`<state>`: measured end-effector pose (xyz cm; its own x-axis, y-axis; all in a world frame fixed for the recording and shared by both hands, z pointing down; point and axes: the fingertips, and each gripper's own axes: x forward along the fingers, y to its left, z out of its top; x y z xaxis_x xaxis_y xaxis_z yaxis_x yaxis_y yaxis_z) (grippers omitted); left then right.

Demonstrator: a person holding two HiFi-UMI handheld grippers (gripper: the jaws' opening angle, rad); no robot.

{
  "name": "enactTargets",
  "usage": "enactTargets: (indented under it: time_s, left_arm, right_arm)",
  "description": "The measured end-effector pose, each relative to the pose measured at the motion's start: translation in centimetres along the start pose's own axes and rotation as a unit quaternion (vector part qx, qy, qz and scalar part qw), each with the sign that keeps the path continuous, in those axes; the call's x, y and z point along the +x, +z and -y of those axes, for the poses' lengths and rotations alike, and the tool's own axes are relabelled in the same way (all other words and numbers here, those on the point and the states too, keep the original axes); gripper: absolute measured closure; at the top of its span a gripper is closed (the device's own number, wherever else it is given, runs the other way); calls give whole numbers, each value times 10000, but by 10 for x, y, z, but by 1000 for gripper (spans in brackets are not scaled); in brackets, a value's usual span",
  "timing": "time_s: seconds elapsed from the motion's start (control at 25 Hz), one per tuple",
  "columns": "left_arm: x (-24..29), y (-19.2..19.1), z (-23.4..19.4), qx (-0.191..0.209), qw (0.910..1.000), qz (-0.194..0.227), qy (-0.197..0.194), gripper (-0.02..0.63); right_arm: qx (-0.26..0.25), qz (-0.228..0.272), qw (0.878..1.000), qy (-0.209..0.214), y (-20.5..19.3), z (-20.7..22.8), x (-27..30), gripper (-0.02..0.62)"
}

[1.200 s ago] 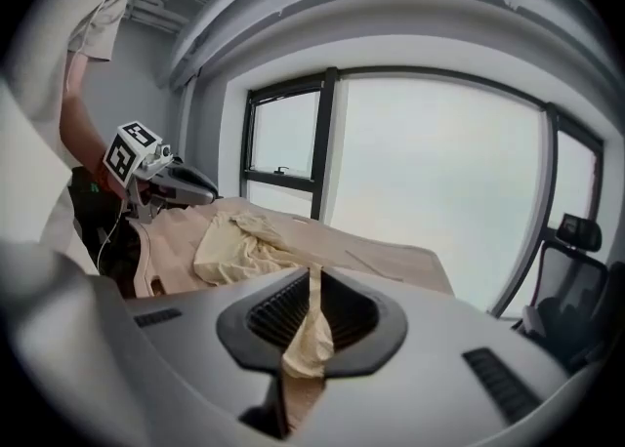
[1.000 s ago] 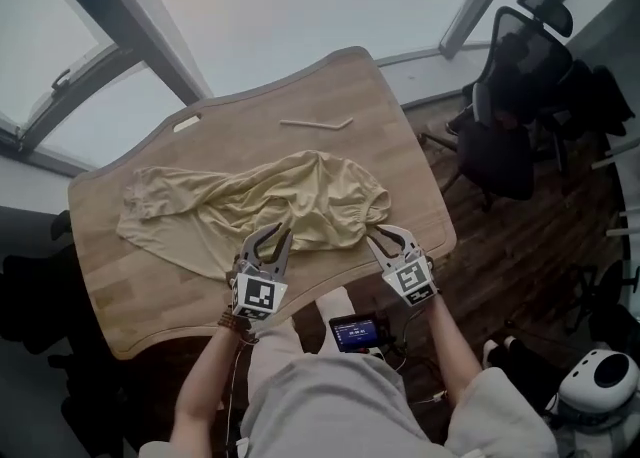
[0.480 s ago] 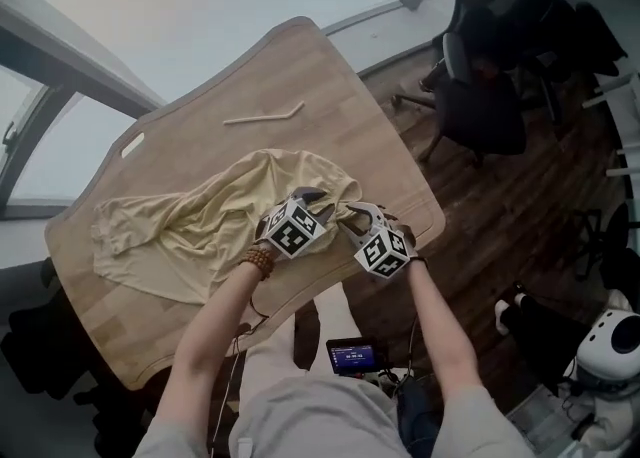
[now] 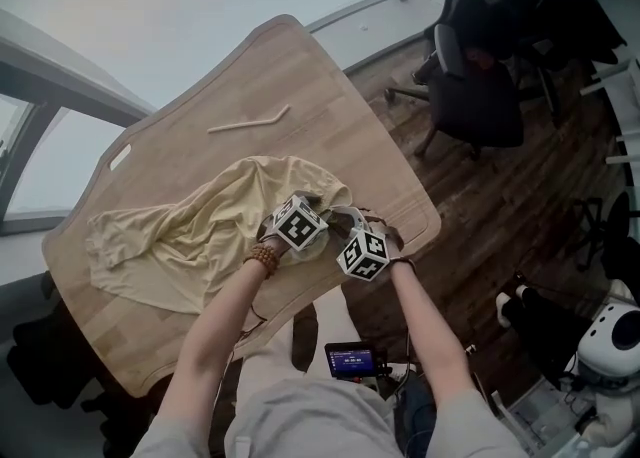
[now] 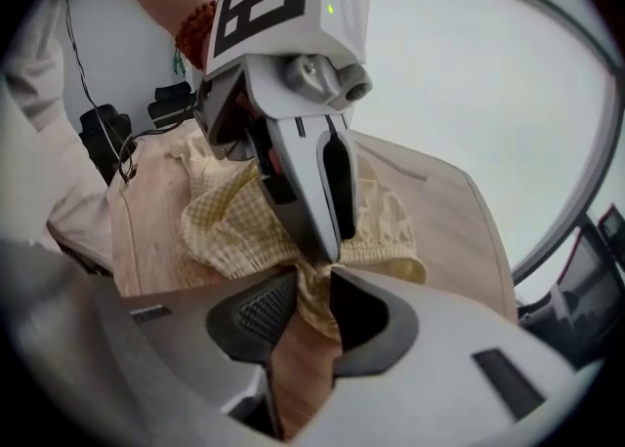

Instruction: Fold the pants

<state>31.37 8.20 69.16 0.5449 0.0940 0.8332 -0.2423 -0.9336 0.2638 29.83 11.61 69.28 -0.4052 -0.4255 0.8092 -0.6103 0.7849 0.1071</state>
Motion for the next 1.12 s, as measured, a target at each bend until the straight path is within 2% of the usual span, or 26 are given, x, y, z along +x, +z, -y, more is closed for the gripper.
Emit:
enactTargets:
  time_s: [0.08,0.2,0.32,0.44,0.6,0.64,0.72,0.76,0.8,0.84,0.88,0.92,1.0,1.08,1.12]
  left_arm:
    - [3,-2,0,-46,9999,-86,-40,501]
    - [-8,6,-7,-238,9996,111,-87,565]
    - [-34,24,-23,-599,9963,577,-203,568]
    - [-67,42,-51,-769,9929,901,-125,568]
    - [-91,61,-78,-805,9932,833,-126,563]
    - [-90,66,-80,-754,9941,767,-172,555]
    - [-87,79,-80,-570,9955,736,-181,515]
    - [-86,87,-80,-474,9955,803,-157,491]
    - [-88,95,-80,-414,9949,904,-162,428]
    - [-90,100,-77,-383,9941,988,-214,402]
    - [-92,101,-71,-320,9940,992,-320,402]
    - [-90,95,-62,-151,9950,873,-467,402]
    - [-73,71,-38,534,9957,340,-683,402]
    - [-45,45,-25,1139,9917,-151,-572,402]
    - [-32,39,-25,1212,9913,-243,-452,402]
  right_arm:
    - [-152,-128,9998,-42,1,0,2,520]
    - [-382,-204,9991,39,4,0,-4,575]
    - [-574,36,9982,182,9,-2,-23,578]
    - [-885,364,9945,434,11,-10,-50,578]
    - [-1142,657,9867,951,9,-21,-79,578]
    - [-1223,553,9855,1035,3,-19,-82,577]
    - [-1448,28,9831,1118,-19,-6,-83,554]
    - [-1489,-248,9822,1121,-30,2,-84,486]
    - [-1402,-393,9832,1102,-36,10,-85,419]
    - [-1155,-349,9870,1064,-33,18,-88,411]
    - [-771,-145,9916,1025,-21,23,-90,419]
    - [-334,107,9942,1016,-5,25,-88,454]
    - [325,323,9927,1115,16,16,-74,468]
    - [459,92,9918,1193,16,2,-50,465]
    - [405,-62,9921,1188,12,-5,-39,461]
